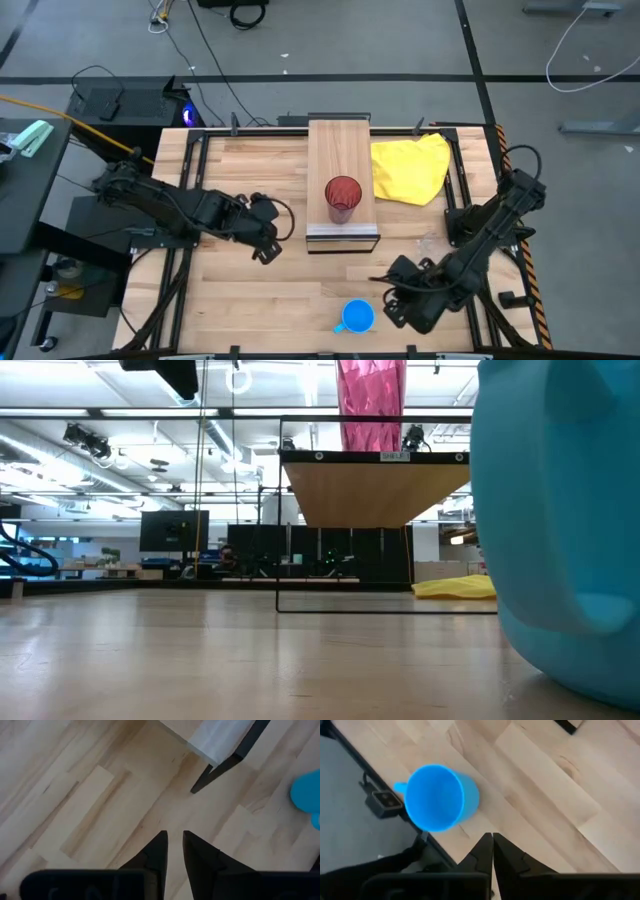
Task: Stack small to large cups/mugs on shelf
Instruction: Put the blue mug on the shelf
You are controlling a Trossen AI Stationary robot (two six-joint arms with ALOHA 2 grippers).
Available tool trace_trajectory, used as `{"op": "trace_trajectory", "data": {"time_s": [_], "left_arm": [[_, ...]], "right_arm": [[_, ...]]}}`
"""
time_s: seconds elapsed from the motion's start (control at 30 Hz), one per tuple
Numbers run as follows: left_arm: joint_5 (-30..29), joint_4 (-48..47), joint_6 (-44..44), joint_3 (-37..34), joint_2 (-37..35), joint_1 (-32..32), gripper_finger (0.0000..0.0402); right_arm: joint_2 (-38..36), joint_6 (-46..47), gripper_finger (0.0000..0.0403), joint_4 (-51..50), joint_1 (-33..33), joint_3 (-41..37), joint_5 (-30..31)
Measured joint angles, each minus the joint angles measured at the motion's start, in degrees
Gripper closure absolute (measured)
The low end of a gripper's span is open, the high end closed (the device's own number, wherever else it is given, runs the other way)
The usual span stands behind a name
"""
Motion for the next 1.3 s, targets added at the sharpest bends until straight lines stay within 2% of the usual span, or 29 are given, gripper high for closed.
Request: {"op": "trace_trajectory", "data": {"time_s": [0.27,0.6,1.3], "left_arm": [[-0.74,-1.78,-6.36,-0.02,4.6,-5.48,0.0342],[-1.11,-2.62,-11.93,-0.02,9.25,-9.16,0.0343],[-1.18,-2.09,-13.39,-0.02,9.42,-9.35,0.0349]], "right_arm": [[4.45,-10.06,0.0364,8.26,-3.44,-0.04,0.1],[7.02,-11.39,0.0357,8.48,-5.91,-0.04,-1.28],[12.13,-10.45,0.0346,11.32,-6.69,-0.04,-3.96]]}}
